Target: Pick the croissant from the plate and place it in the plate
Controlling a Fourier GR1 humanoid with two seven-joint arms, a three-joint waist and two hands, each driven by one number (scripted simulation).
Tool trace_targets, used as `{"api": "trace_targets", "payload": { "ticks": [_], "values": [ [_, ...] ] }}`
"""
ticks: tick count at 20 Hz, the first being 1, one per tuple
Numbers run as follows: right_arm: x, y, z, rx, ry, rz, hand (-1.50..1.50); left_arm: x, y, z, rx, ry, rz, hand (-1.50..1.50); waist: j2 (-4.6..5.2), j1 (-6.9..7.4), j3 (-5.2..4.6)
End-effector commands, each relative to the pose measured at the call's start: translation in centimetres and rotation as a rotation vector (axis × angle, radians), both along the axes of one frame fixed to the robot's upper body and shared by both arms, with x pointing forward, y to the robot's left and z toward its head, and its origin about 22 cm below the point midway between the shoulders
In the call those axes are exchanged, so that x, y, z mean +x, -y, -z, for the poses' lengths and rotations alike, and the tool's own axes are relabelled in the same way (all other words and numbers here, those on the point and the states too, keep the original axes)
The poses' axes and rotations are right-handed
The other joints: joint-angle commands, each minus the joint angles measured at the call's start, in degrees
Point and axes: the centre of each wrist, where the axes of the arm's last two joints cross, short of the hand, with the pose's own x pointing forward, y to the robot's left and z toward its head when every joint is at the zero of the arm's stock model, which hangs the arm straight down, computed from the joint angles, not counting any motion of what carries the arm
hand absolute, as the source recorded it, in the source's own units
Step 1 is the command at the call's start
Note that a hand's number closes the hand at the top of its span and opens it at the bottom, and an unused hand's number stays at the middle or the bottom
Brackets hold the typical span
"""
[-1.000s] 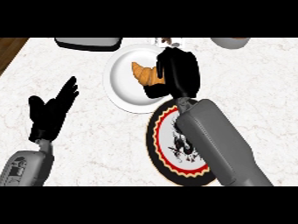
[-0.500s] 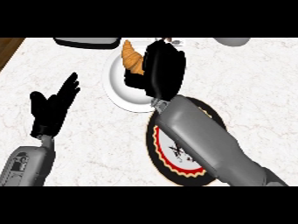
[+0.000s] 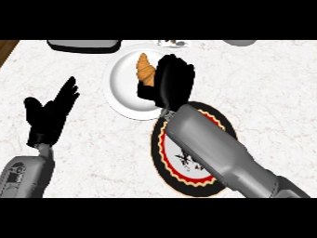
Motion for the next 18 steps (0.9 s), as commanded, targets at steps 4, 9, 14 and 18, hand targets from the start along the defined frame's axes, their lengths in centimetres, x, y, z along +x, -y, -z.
{"api": "trace_targets", "payload": {
  "ticks": [4, 9, 14, 18],
  "values": [
    [0.2, 1.0, 1.1, 0.316, -0.221, 0.118, 1.50, 0.3, -0.4, 0.3, -0.010, -0.007, -0.005, 0.00, 0.32, -0.66, 0.10],
    [0.7, 0.9, 3.4, 0.246, -0.219, -0.025, -1.50, -0.4, 0.0, -0.5, -0.015, -0.002, -0.012, 0.00, -0.06, -1.63, 0.09],
    [-0.1, 0.2, 3.3, 0.251, 0.036, -0.149, -1.50, -1.0, 0.9, 0.7, -0.009, 0.004, -0.039, 0.00, -0.25, -2.22, 0.10],
    [-1.8, -2.1, -1.1, 0.416, 0.192, -0.303, -1.50, -1.0, -1.6, 0.8, 0.004, -0.014, -0.023, 0.00, -0.24, -1.60, 0.10]
  ]
}}
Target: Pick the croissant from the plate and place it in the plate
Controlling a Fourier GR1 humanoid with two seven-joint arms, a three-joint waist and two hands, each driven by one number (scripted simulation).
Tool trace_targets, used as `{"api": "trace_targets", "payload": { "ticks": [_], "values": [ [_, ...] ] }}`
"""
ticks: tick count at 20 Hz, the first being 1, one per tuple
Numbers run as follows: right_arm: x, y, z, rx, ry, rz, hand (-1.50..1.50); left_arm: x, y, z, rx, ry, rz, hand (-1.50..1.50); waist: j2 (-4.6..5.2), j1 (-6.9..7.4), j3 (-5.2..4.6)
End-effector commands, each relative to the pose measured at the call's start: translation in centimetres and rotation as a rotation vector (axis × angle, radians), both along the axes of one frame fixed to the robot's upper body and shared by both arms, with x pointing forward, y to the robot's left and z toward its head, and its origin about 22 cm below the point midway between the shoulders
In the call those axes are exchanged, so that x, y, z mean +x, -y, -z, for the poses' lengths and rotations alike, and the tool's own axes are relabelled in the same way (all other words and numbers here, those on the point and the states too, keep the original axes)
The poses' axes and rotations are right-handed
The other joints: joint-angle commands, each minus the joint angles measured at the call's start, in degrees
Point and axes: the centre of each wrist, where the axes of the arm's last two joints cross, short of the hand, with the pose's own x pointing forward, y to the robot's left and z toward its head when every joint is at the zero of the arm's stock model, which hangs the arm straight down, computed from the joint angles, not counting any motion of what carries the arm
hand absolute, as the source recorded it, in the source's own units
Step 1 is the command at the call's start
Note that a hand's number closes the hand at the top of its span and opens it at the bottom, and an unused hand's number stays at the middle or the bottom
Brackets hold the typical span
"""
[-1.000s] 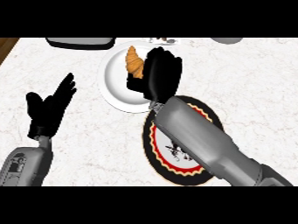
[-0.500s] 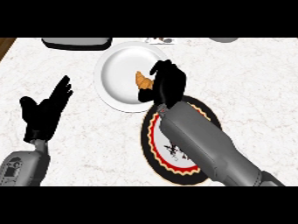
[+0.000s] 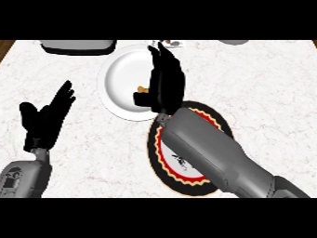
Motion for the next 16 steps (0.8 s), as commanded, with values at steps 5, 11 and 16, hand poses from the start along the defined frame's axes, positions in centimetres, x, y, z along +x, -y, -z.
{"api": "trace_targets", "payload": {
  "ticks": [5, 11, 16],
  "values": [
    [-2.1, -1.2, -3.7, 0.406, 0.123, -0.026, -1.50, -0.1, -1.3, -0.9, 0.010, -0.010, -0.011, 0.00, -0.31, -0.39, 0.03],
    [-4.1, 0.3, -3.6, 0.616, -0.010, -0.076, -1.50, 0.0, -0.1, -0.4, -0.002, 0.002, -0.032, 0.00, -0.03, -1.44, 0.06],
    [-5.2, 1.7, -0.1, 0.584, 0.018, -0.123, -1.50, -0.5, -0.5, -1.0, 0.005, -0.007, -0.031, 0.00, -0.22, -1.71, 0.01]
  ]
}}
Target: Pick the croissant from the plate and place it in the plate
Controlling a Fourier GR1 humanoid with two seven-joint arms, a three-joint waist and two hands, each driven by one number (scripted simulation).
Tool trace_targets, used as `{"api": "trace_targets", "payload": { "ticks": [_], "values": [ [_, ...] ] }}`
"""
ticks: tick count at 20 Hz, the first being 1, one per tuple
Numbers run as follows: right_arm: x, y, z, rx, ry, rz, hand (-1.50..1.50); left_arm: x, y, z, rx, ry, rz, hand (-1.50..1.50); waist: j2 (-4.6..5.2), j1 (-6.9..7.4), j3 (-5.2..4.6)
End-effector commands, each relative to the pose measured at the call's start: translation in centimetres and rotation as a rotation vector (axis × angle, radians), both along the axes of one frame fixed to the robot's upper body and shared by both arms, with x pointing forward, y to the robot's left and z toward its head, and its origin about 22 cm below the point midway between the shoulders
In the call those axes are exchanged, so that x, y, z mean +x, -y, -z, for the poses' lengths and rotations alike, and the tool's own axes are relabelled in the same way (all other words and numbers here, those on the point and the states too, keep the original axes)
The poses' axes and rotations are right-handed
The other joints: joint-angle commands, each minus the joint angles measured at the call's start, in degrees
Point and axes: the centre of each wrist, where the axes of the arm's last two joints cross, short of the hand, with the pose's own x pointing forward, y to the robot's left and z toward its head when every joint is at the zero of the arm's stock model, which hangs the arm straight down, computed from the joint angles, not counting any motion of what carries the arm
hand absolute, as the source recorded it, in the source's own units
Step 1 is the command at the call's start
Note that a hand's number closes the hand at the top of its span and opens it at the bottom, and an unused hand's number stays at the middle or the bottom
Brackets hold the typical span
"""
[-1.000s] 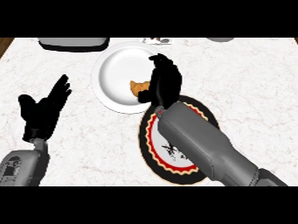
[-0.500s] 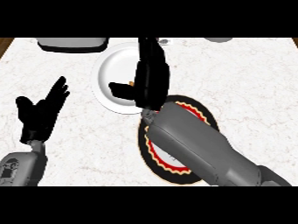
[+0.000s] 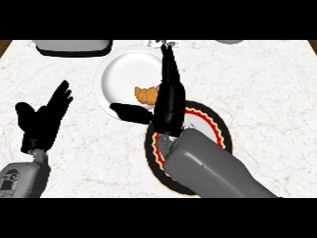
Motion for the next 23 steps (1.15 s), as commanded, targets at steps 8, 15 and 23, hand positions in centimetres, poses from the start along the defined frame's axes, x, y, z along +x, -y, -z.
{"api": "trace_targets", "payload": {
  "ticks": [8, 15, 23],
  "values": [
    [-0.7, 4.4, 2.4, 0.023, 0.040, -0.021, -1.50, -0.3, -0.7, -0.5, -0.006, -0.002, -0.007, 0.00, -0.17, -0.77, -0.03],
    [-2.3, 7.8, 3.1, -0.006, 0.022, 0.017, -1.50, -1.8, -1.3, 0.1, 0.002, 0.009, -0.007, 0.00, -0.24, -0.87, -0.04],
    [-3.9, 11.1, 4.5, -0.062, -0.051, 0.030, -1.50, -1.5, -0.2, 0.6, 0.002, -0.003, -0.026, 0.00, -0.24, -0.97, -0.04]
  ]
}}
